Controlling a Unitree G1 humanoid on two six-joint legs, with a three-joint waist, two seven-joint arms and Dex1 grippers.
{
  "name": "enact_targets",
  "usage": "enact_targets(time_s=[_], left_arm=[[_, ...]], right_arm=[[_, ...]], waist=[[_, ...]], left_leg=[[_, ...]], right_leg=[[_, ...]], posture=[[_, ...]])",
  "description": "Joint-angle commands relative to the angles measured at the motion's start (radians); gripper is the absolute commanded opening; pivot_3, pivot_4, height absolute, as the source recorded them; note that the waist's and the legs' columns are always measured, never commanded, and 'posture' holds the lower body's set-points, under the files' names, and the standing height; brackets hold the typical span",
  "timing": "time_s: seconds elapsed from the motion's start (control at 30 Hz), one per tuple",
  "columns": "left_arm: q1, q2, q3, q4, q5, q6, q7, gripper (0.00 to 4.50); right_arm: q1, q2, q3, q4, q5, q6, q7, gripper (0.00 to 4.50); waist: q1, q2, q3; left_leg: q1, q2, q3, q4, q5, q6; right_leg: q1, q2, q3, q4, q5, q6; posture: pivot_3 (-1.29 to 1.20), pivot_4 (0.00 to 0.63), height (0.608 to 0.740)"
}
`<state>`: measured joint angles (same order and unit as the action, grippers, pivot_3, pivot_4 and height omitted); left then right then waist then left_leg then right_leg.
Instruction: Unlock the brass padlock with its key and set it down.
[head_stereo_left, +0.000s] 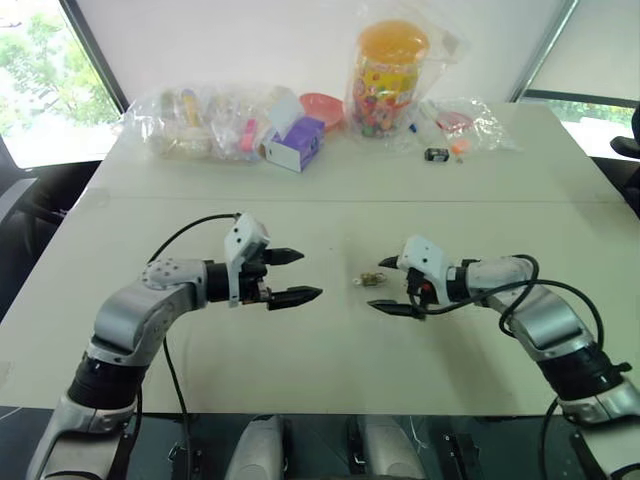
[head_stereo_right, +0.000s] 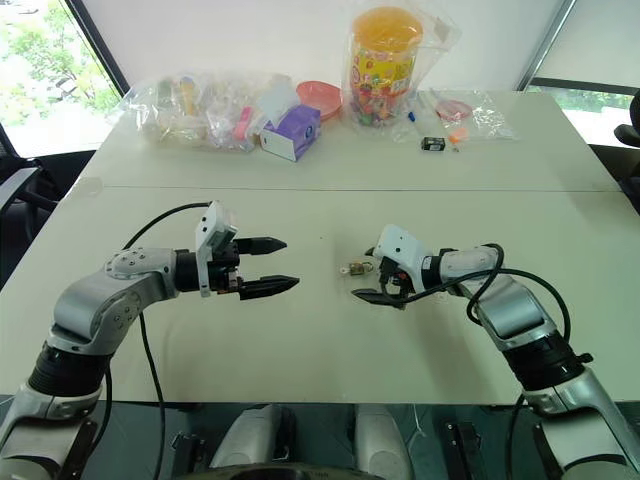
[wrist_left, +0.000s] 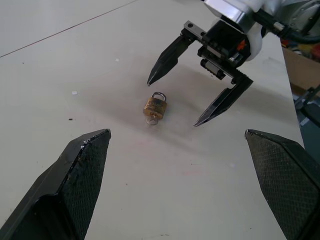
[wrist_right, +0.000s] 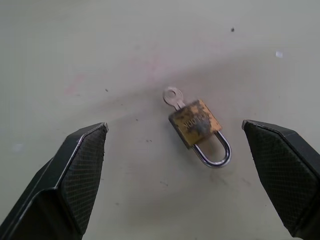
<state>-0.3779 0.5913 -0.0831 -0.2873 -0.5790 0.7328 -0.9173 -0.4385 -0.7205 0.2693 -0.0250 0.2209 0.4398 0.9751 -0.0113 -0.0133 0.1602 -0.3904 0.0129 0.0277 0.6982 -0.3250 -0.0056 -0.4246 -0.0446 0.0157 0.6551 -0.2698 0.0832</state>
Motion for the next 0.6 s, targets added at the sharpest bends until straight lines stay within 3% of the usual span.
enact_targets(time_s=[0.03, 0.37, 0.47, 0.6], left_arm=[[-0.005, -0.002, 0.013, -0.038, -0.001, -0.017, 0.013, 4.5], [-0.005, -0.002, 0.011, -0.033, 0.007, -0.03, 0.02, 4.5], [0.002, 0.0, 0.014, -0.04, 0.005, -0.03, 0.026, 4.5], [0.011, 0.004, 0.017, -0.047, 0.003, -0.032, 0.034, 4.5]], right_arm=[[-0.033, 0.021, 0.003, 0.056, -0.027, -0.058, 0.027, 4.46], [-0.106, 0.098, 0.018, 0.227, -0.084, -0.118, 0.073, 4.46], [-0.109, 0.102, 0.027, 0.263, -0.108, -0.141, 0.088, 3.57], [-0.097, 0.085, 0.053, 0.277, -0.147, -0.168, 0.118, 1.65]], waist=[[0.0, 0.0, 0.0], [-0.003, 0.0, 0.0], [-0.003, 0.0, 0.0], [-0.002, 0.0, 0.0]], left_leg=[[0.0, 0.0, 0.0, 0.0, 0.0, 0.0], [0.001, 0.0, 0.0, 0.0, 0.0, 0.0], [0.001, 0.0, 0.0, 0.0, 0.0, 0.0], [0.001, 0.0, 0.0, 0.0, 0.0, -0.001]], right_leg=[[0.0, 0.0, 0.0, 0.0, 0.0, 0.0], [0.0, -0.001, 0.0, 0.001, 0.0, 0.0], [0.0, -0.001, 0.0, 0.001, 0.0, 0.0], [0.0, -0.001, 0.0, 0.001, 0.0, 0.0]], posture=[[0.0, 0.15, 0.735], [0.0, 0.15, 0.735], [0.0, 0.15, 0.735], [0.0, 0.15, 0.735]])
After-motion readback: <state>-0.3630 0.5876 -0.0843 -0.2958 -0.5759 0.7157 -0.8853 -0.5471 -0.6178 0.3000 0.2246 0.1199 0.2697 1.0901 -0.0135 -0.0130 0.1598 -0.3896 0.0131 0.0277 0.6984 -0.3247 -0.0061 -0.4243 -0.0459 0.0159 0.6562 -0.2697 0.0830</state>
